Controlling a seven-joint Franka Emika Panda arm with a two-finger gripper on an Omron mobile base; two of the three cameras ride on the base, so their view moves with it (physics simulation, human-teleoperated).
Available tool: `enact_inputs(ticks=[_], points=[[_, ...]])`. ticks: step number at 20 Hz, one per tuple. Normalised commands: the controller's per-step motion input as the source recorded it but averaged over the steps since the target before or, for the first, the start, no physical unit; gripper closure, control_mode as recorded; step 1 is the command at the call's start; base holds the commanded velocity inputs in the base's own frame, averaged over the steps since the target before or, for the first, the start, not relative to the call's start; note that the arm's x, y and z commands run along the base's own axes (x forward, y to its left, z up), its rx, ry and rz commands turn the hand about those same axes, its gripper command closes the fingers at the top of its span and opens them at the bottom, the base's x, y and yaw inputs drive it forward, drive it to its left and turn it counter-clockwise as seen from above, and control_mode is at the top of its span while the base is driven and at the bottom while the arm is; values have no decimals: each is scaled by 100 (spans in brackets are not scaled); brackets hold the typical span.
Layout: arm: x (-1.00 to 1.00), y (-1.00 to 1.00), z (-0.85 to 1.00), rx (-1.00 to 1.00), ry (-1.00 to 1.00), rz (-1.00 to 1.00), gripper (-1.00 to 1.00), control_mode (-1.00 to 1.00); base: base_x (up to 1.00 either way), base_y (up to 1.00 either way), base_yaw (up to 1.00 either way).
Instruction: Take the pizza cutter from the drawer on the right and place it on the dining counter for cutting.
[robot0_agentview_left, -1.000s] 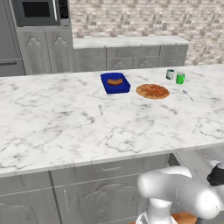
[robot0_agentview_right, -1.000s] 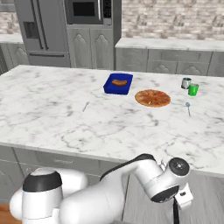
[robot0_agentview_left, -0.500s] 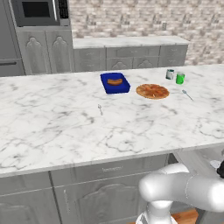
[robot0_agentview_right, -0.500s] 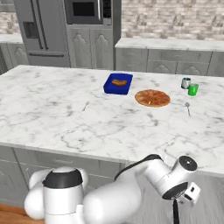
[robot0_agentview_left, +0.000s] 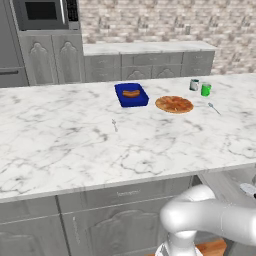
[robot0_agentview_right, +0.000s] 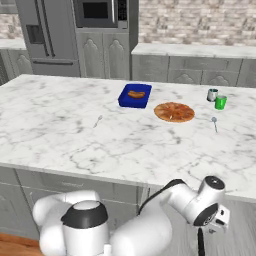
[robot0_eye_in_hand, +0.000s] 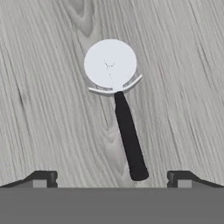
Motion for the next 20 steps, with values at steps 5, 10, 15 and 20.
enact_inputs(ticks=[5, 10, 15, 20], points=[[22, -3, -66, -7, 0, 18, -100, -100, 0, 0, 0], [3, -20, -49, -9, 0, 11, -100, -100, 0, 0, 0], [0, -20, -35, -2, 0, 4, -100, -100, 0, 0, 0], [-5, 0, -21, 0, 3, 0, -100, -100, 0, 0, 0]])
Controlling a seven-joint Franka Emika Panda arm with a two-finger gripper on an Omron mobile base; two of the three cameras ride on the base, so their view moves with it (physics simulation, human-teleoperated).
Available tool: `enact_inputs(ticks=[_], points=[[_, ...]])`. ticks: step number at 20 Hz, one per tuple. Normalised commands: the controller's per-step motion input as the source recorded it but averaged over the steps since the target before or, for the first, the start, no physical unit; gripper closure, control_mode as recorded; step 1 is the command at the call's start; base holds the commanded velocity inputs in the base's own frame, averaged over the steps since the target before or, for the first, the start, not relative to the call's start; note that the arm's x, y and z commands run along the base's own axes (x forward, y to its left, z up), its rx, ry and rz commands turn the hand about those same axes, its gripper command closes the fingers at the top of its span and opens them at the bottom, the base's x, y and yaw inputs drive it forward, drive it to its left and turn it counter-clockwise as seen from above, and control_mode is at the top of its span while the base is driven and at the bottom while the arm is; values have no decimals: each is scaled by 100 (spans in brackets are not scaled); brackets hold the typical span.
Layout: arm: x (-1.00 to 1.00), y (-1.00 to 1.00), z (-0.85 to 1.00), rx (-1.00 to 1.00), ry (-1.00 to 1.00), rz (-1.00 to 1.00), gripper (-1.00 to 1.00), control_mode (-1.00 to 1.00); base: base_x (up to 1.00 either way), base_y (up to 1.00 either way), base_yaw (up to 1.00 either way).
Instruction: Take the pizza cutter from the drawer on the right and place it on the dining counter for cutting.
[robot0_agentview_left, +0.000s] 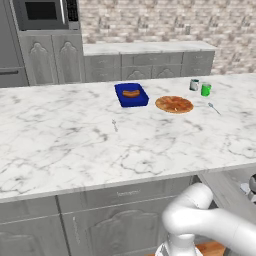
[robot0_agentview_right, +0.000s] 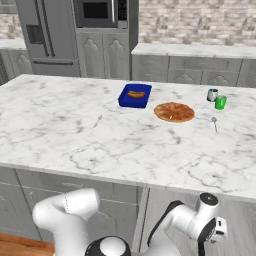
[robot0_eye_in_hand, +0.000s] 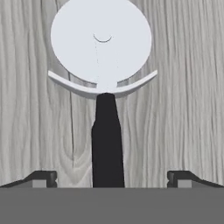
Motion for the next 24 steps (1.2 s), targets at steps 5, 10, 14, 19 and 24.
enact_inputs(ticks=[5, 10, 14, 19, 24], points=[[-2, 0, -31, 0, 2, 0, -100, -100, 0, 0, 0], [0, 0, -22, 0, 0, 0, 100, -100, 0, 0, 0], [0, 0, 0, 0, 0, 0, 100, -100, 0, 0, 0], [-4, -2, 5, 0, 0, 0, 100, -100, 0, 0, 0], [-42, -40, 32, -1, 0, 0, 100, -100, 0, 0, 0]])
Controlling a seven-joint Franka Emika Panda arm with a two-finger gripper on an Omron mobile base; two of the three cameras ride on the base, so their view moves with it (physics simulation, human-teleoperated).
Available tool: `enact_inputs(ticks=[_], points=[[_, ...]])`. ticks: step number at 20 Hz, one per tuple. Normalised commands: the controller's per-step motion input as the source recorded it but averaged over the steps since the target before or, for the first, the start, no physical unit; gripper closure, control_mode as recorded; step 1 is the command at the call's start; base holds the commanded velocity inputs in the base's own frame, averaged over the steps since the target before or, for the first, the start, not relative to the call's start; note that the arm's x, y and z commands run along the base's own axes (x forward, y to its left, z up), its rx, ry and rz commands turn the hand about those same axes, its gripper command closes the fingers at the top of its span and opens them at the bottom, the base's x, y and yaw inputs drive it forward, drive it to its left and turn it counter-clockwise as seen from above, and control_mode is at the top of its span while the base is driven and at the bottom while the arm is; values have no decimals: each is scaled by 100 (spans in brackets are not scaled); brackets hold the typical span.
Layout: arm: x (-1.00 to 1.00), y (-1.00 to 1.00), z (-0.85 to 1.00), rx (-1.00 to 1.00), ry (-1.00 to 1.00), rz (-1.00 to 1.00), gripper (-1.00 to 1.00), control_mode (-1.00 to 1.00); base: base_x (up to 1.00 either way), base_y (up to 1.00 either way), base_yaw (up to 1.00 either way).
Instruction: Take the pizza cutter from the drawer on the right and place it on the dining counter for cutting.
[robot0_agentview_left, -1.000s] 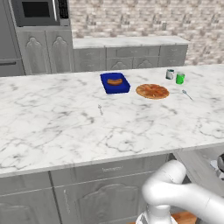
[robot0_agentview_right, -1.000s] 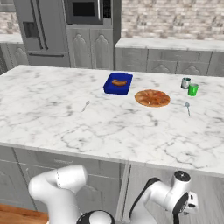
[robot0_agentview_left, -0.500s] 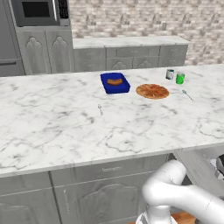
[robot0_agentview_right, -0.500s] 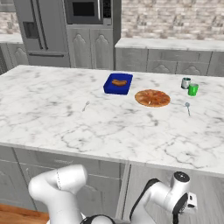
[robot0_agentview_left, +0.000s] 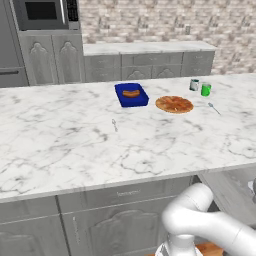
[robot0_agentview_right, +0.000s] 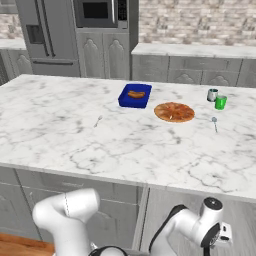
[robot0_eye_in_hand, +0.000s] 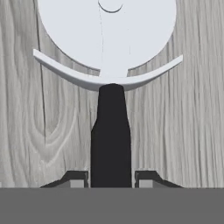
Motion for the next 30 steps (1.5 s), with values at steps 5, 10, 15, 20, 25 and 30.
enact_inputs(ticks=[5, 10, 15, 20, 25, 30], points=[[-31, -13, 66, -4, 0, -6, 100, -100, 0, 0, 0], [-51, 0, 90, -5, 0, -10, 100, -100, 0, 0, 0], [-52, 34, 81, -5, 0, -6, 100, -100, 0, 0, 0], [-43, 82, 63, -8, 1, -4, 100, -100, 0, 0, 0], [-13, 82, 65, -7, 0, -1, 100, -100, 0, 0, 0], [17, 76, 63, -4, -2, 0, 100, -100, 0, 0, 0]])
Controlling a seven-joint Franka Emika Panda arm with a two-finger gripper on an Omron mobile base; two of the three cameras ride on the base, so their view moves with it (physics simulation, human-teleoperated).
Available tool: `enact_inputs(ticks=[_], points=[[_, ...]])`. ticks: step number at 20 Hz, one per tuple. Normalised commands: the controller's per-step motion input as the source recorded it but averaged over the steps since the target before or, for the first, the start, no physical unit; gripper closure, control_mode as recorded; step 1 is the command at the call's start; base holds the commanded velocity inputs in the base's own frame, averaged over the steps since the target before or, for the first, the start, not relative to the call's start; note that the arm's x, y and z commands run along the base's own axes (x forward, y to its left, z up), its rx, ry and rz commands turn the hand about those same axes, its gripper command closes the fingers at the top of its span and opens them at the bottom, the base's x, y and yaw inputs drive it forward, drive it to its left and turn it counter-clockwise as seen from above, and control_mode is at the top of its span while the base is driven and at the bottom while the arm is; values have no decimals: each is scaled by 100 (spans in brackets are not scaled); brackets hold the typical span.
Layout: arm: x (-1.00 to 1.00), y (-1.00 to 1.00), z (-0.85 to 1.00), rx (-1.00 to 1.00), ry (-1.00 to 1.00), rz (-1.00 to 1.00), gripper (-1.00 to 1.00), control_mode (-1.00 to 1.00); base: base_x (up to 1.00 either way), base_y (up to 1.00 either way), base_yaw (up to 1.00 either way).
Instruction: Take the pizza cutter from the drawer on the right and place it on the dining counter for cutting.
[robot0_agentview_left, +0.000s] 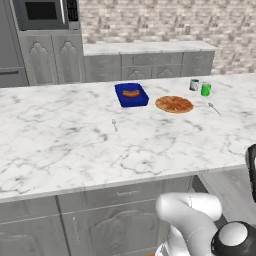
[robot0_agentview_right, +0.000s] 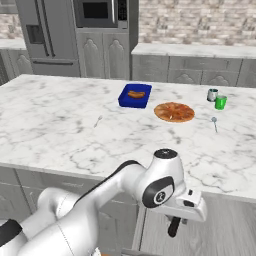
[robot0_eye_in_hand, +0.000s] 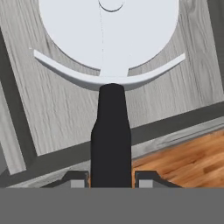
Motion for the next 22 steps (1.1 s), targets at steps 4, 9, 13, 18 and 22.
enact_inputs(ticks=[4, 9, 13, 18, 22], points=[[42, 54, 34, -1, -3, 0, 100, -100, 0, 0, 0], [50, 47, 43, 1, 0, 1, 100, -100, 0, 0, 0], [82, 59, 40, 2, -5, 2, 100, -100, 0, 0, 0], [100, 63, 11, 1, -4, 3, 100, -100, 0, 0, 0], [100, 61, 0, 0, -2, 3, 100, -100, 0, 0, 0]])
